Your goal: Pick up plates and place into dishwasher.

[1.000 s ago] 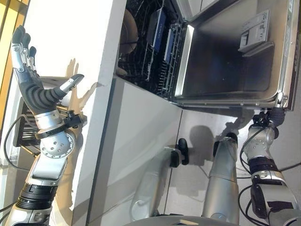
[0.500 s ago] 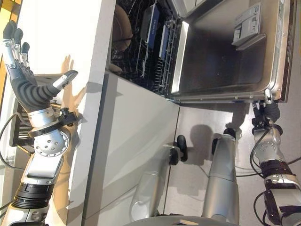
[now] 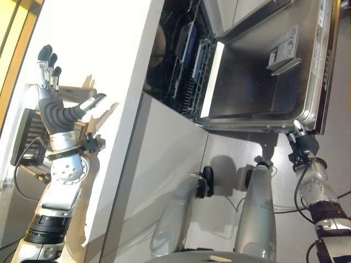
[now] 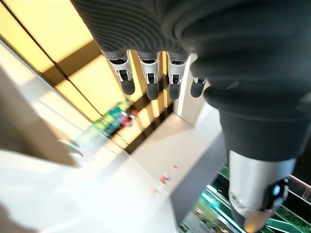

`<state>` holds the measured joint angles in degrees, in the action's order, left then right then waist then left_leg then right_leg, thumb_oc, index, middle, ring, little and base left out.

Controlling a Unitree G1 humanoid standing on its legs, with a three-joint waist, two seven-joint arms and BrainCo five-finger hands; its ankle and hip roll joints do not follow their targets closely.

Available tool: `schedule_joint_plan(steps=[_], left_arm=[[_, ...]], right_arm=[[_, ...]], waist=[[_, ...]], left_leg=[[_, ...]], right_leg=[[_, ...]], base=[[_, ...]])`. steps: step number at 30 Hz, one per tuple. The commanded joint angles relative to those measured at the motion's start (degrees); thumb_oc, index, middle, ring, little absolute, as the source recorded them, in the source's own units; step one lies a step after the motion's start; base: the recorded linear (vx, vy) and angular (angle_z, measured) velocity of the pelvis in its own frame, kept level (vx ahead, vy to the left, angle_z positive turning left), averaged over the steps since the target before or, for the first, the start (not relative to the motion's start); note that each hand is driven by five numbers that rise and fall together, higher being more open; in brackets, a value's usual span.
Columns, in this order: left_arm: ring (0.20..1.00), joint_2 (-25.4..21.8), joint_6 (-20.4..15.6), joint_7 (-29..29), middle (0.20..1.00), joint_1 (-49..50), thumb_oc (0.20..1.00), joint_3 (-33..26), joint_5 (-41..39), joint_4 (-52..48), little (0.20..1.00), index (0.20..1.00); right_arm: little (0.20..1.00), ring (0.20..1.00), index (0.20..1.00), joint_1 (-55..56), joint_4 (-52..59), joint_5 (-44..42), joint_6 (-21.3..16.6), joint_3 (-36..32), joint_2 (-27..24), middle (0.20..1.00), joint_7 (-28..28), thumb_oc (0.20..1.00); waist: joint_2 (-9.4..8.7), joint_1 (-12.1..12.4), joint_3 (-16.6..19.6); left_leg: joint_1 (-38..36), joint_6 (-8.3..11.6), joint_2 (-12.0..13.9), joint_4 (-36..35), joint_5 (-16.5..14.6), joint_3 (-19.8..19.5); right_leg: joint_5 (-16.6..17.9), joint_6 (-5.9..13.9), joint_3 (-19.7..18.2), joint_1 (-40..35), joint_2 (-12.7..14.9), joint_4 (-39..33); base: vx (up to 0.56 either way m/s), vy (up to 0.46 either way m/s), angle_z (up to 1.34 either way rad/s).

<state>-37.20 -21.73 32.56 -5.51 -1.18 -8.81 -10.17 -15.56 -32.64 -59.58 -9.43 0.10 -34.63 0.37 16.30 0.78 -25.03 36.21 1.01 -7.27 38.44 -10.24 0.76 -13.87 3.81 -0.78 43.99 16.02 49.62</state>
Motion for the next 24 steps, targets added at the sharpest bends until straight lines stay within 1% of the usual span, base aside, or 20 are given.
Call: schedule_joint_plan(steps=[1, 3, 6, 8, 12, 13, 14, 15, 16, 18, 19, 24], left_arm=[[1.000, -1.80, -0.08, -1.28, 1.000, 1.42, 1.000, -1.72, -1.22, -1.63, 1.000, 1.000], [1.000, -2.14, -0.34, -1.89, 1.000, 1.95, 1.000, -2.07, -1.35, -1.45, 1.000, 1.000], [1.000, -2.74, -0.54, -2.65, 1.000, 2.67, 1.000, -2.70, -1.28, -1.20, 1.000, 1.000], [1.000, -3.11, -0.59, -3.30, 1.000, 3.02, 1.000, -3.18, -1.37, -1.25, 1.000, 1.000], [1.000, -4.92, -1.04, -4.68, 1.000, 3.60, 1.000, -4.38, -1.19, -1.00, 1.000, 1.000], [1.000, -5.08, -1.12, -4.75, 1.000, 3.67, 1.000, -4.48, -1.22, -0.95, 1.000, 1.000], [1.000, -5.68, -1.12, -5.49, 1.000, 3.92, 1.000, -5.15, -1.52, -0.79, 1.000, 1.000], [1.000, -5.97, -1.07, -5.73, 1.000, 3.96, 1.000, -5.36, -1.70, -0.75, 1.000, 1.000], [1.000, -5.98, -1.13, -6.75, 1.000, 4.12, 1.000, -5.97, -1.55, -0.54, 1.000, 1.000], [1.000, -6.07, -1.27, -7.33, 1.000, 4.56, 1.000, -6.42, -1.67, -0.58, 1.000, 1.000], [1.000, -6.12, -1.58, -8.79, 1.000, 4.94, 1.000, -6.94, -1.62, -0.37, 1.000, 1.000], [1.000, -6.38, -1.55, -11.76, 1.000, 5.40, 1.000, -7.77, -1.18, -0.41, 1.000, 1.000]], right_arm=[[1.000, 1.000, 1.000, -20.63, 19.33, 5.68, -4.58, 2.98, -0.62, 1.000, 8.86, 1.000], [1.000, 1.000, 1.000, -20.27, 19.19, 5.66, -4.82, 2.81, -0.24, 1.000, 9.24, 1.000], [1.000, 1.000, 1.000, -19.18, 19.17, 5.55, -5.70, 2.63, 0.74, 1.000, 10.11, 1.000], [1.000, 1.000, 1.000, -18.46, 19.41, 5.57, -6.11, 2.46, 1.16, 1.000, 10.31, 1.000], [1.000, 1.000, 1.000, -17.02, 19.76, 5.28, -8.33, 2.27, 2.46, 1.000, 10.61, 1.000], [1.000, 1.000, 1.000, -16.91, 19.87, 5.22, -8.44, 2.27, 2.57, 1.000, 10.59, 1.000], [1.000, 1.000, 1.000, -16.42, 20.33, 4.76, -9.18, 2.20, 2.94, 1.000, 10.44, 1.000], [1.000, 1.000, 1.000, -16.20, 20.40, 4.92, -9.59, 2.15, 3.16, 1.000, 10.59, 1.000], [1.000, 1.000, 1.000, -15.62, 20.87, 5.18, -10.34, 2.14, 3.58, 1.000, 10.82, 1.000], [1.000, 1.000, 1.000, -14.96, 21.52, 5.63, -10.88, 2.22, 4.16, 1.000, 10.90, 1.000], [1.000, 1.000, 1.000, -14.15, 22.64, 6.11, -11.30, 2.43, 4.82, 1.000, 10.08, 1.000], [1.000, 1.000, 1.000, -11.98, 24.93, 7.46, -12.35, 2.95, 6.86, 1.000, 8.60, 1.000]], waist=[[-2.22, 4.87, -1.74], [-2.97, 5.48, -1.47], [-4.89, 6.90, -0.69], [-5.74, 7.56, -0.30], [-8.76, 10.02, 0.70], [-8.94, 10.10, 0.73], [-9.91, 11.10, 1.35], [-10.24, 11.36, 1.52], [-11.07, 12.35, 2.33], [-11.49, 12.73, 2.76], [-12.38, 13.69, 3.89], [-14.36, 15.13, 6.62]], left_leg=[[-1.41, -3.90, -3.05, 0.85, -2.99, 2.26], [-2.18, -3.83, -3.23, 0.77, -3.20, 1.58], [-3.65, -3.86, -3.38, 0.40, -3.63, 0.45], [-4.34, -3.85, -3.37, 0.17, -3.74, -0.08], [-6.30, -3.90, -3.26, -1.21, -3.71, -2.12], [-6.61, -3.89, -3.25, -1.44, -3.64, -2.36], [-7.47, -3.89, -3.10, -2.14, -3.53, -3.24], [-8.06, -3.86, -3.05, -2.52, -3.49, -3.69], [-8.97, -3.79, -2.82, -3.19, -3.43, -4.24], [-10.11, -3.78, -2.71, -4.11, -3.21, -4.94], [-11.44, -3.76, -2.36, -5.32, -3.04, -5.66], [-15.47, -3.53, -1.50, -9.07, -2.34, -7.87]], right_leg=[[6.56, -2.85, 1.76, -6.99, 1.13, -10.92], [6.89, -2.74, 2.55, -8.85, 1.47, -12.01], [7.35, -2.40, 4.19, -12.48, 1.96, -13.92], [7.55, -2.27, 4.91, -14.07, 2.21, -14.77], [8.43, -1.64, 7.75, -19.08, 2.88, -18.03], [8.51, -1.60, 8.09, -19.68, 2.93, -18.42], [8.70, -1.42, 9.02, -21.52, 3.01, -19.60], [8.83, -1.37, 9.56, -22.59, 3.04, -20.32], [8.94, -1.21, 10.43, -24.44, 3.11, -21.53], [9.14, -1.10, 11.22, -26.13, 3.02, -22.66], [9.37, -0.83, 11.97, -28.33, 2.81, -24.22], [10.20, -0.04, 13.93, -34.36, 1.99, -29.10]], base=[[0.10, 0.001, 0.16], [0.09, -0.007, 0.17], [0.11, -0.038, 0.17], [0.08, -0.072, 0.18], [0.08, -0.134, 0.25], [0.09, -0.137, 0.34], [0.08, -0.117, 0.33], [0.14, -0.165, 0.36], [0.10, -0.099, 0.40], [0.11, -0.109, 0.43], [0.14, -0.149, 0.45], [0.13, -0.127, 0.51]])
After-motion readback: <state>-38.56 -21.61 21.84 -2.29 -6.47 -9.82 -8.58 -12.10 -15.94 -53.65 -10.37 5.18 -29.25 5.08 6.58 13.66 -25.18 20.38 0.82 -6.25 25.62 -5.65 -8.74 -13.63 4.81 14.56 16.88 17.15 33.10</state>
